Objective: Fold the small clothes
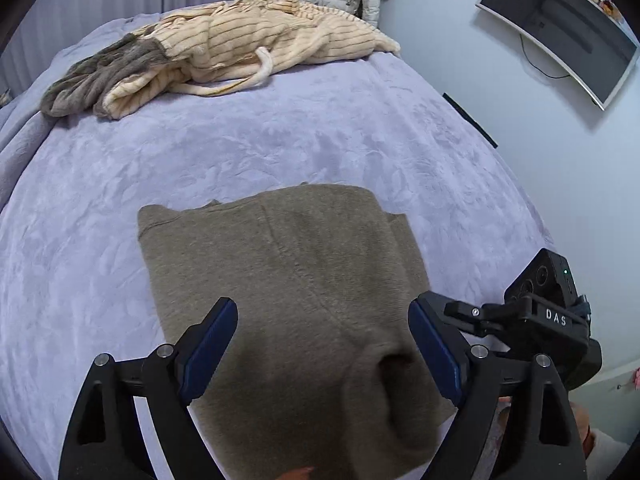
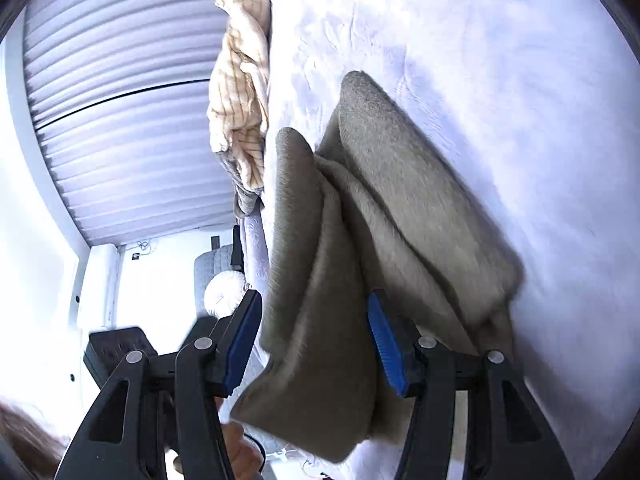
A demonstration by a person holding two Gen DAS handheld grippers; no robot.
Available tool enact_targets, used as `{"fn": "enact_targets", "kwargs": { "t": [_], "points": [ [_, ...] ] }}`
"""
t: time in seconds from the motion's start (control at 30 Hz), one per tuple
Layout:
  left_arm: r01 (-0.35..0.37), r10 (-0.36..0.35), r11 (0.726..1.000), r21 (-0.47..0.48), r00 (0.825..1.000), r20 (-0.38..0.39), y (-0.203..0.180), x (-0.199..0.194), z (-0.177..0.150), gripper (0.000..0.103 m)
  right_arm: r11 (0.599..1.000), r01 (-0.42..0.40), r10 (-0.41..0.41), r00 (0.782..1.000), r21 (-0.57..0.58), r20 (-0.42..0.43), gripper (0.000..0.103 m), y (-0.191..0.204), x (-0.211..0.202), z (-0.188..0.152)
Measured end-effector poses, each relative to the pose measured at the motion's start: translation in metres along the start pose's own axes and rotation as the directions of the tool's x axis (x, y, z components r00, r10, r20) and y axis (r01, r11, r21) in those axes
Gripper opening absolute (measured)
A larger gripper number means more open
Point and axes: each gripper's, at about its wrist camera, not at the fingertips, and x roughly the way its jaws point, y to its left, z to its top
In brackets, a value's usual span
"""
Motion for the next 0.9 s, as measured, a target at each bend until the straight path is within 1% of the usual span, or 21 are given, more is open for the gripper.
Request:
{"fn": "enact_targets", "kwargs": {
  "t": [0.03,0.07,0.13,0.2,0.23,0.3,0.33,0.37,0.4,0.43,0.47,0.5,0.57,0.63,0.7,0.73,0.77,0.8,0.83,0.87,0.9],
  "points": [
    [-0.016,0.015,1.000,-0.015,1.000,-0.011,0.009,0.002,-0.001,0.088,1.000,0.013,-0.013,1.000,-0.012,-0.023,0.059,0.002,0.006,0.004],
    [-0.035,0.034,0.999,-0.036,0.999,-0.021,0.020,0.003,-0.002,0.088,0.999,0.026,-0.027,0.999,-0.029,-0.043,0.059,0.006,0.020,-0.002],
    [-0.091,0.087,0.991,-0.102,0.995,-0.040,0.044,0.010,-0.007,0.088,0.996,0.054,-0.059,0.995,-0.066,-0.082,0.059,0.013,0.032,0.000],
    [-0.135,0.128,0.976,-0.170,0.990,-0.055,0.072,0.014,-0.013,0.088,0.992,0.075,-0.086,0.990,-0.102,-0.108,0.059,0.020,0.044,-0.001],
    [-0.168,0.160,0.966,-0.196,0.986,-0.055,0.085,0.016,-0.016,0.088,0.988,0.088,-0.103,0.988,-0.123,-0.117,0.059,0.021,0.062,-0.011],
    [-0.232,0.226,0.946,-0.229,0.973,-0.054,0.106,0.020,-0.024,0.088,0.977,0.126,-0.152,0.978,-0.175,-0.143,0.060,0.020,0.083,-0.006],
    [-0.259,0.251,0.936,-0.237,0.966,-0.067,0.114,0.024,-0.027,0.088,0.966,0.155,-0.188,0.970,-0.206,-0.152,0.058,0.023,0.087,-0.007],
    [-0.272,0.260,0.931,-0.243,0.962,-0.080,0.119,0.027,-0.029,0.088,0.949,0.189,-0.231,0.961,-0.251,-0.150,0.038,0.032,0.098,-0.009],
    [-0.275,0.260,0.928,-0.250,0.961,-0.092,0.123,0.030,-0.031,0.088,0.918,0.242,-0.298,0.944,-0.313,-0.142,0.014,0.047,0.115,-0.006],
    [-0.269,0.253,0.928,-0.256,0.963,-0.096,0.125,0.031,-0.033,0.088,0.881,0.290,-0.357,0.926,-0.375,-0.125,0.014,0.054,0.114,-0.011],
    [-0.264,0.248,0.931,-0.254,0.964,-0.092,0.123,0.029,-0.034,0.088,0.851,0.304,-0.381,0.919,-0.428,-0.104,0.014,0.065,0.112,-0.016],
    [-0.257,0.244,0.935,-0.246,0.966,-0.079,0.120,0.027,-0.033,0.088,0.838,0.272,-0.354,0.931,-0.472,-0.092,0.014,0.078,0.113,-0.019],
    [-0.249,0.246,0.947,-0.203,0.969,-0.040,0.105,0.022,-0.031,0.088,0.829,0.231,-0.300,0.952,-0.510,-0.057,0.014,0.092,0.097,-0.025],
    [-0.233,0.231,0.960,-0.156,0.973,-0.030,0.091,0.025,-0.028,0.088,0.832,0.233,-0.282,0.959,-0.504,-0.023,0.014,0.094,0.092,-0.020],
    [-0.224,0.221,0.968,-0.114,0.975,-0.039,0.078,0.036,-0.027,0.088,0.834,0.274,-0.308,0.951,-0.480,0.008,0.014,0.079,0.079,-0.016],
    [-0.224,0.220,0.970,-0.096,0.974,-0.048,0.073,0.044,-0.028,0.088,0.836,0.302,-0.333,0.943,-0.459,0.013,0.014,0.067,0.077,-0.011],
    [-0.227,0.223,0.970,-0.083,0.973,-0.057,0.070,0.053,-0.029,0.088,0.837,0.328,-0.362,0.932,-0.438,0.008,0.014,0.053,0.079,-0.005],
    [-0.227,0.221,0.970,-0.087,0.973,-0.064,0.070,0.059,-0.030,0.088,0.830,0.369,-0.402,0.916,-0.418,0.010,0.015,0.042,0.083,0.001],
    [-0.212,0.204,0.972,-0.103,0.976,-0.076,0.071,0.063,-0.030,0.088,0.825,0.399,-0.430,0.903,-0.400,0.015,0.017,0.033,0.085,0.005],
    [-0.194,0.185,0.974,-0.121,0.979,-0.084,0.074,0.064,-0.029,0.088,0.832,0.403,-0.432,0.902,-0.382,0.012,0.017,0.025,0.083,0.006],
    [-0.186,0.176,0.974,-0.129,0.980,-0.088,0.076,0.063,-0.029,0.088,0.843,0.394,-0.419,0.908,-0.365,0.014,0.019,0.020,0.080,0.007]
  ]
}}
